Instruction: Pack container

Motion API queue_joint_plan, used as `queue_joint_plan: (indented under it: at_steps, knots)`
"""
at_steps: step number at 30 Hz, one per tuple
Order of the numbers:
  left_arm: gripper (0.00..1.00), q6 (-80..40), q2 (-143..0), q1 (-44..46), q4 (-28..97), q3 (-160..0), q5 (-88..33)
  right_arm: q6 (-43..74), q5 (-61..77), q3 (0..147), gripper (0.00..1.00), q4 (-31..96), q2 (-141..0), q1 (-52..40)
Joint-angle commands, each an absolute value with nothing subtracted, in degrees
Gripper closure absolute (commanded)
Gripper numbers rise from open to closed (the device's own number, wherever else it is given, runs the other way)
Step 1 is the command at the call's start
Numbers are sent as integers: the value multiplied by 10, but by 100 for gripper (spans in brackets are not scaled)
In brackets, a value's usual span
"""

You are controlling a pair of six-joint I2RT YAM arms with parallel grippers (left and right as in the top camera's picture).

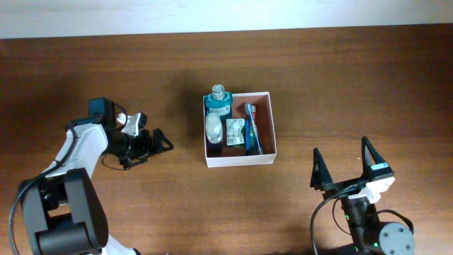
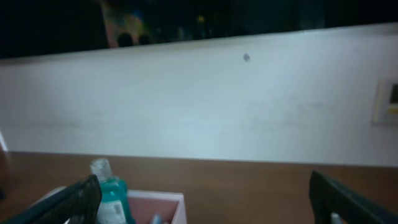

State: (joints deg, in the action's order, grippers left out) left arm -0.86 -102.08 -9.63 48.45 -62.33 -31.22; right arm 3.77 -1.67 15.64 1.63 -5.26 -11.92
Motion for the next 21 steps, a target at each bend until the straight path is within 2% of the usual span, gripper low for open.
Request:
queue_joint_plan:
  at_steps: [1,10,21]
  knots:
    - [1,-2,-1006,-98,485,-620,-314,32,-20,121,1,12,-30,-95]
    - [1,-2,-1006,-98,485,-620,-314,32,-22,54,2,4,-2,-48]
    - [0,-2,-1006,-98,485,-620,-314,13,-30,3,2,-15,-2,-44]
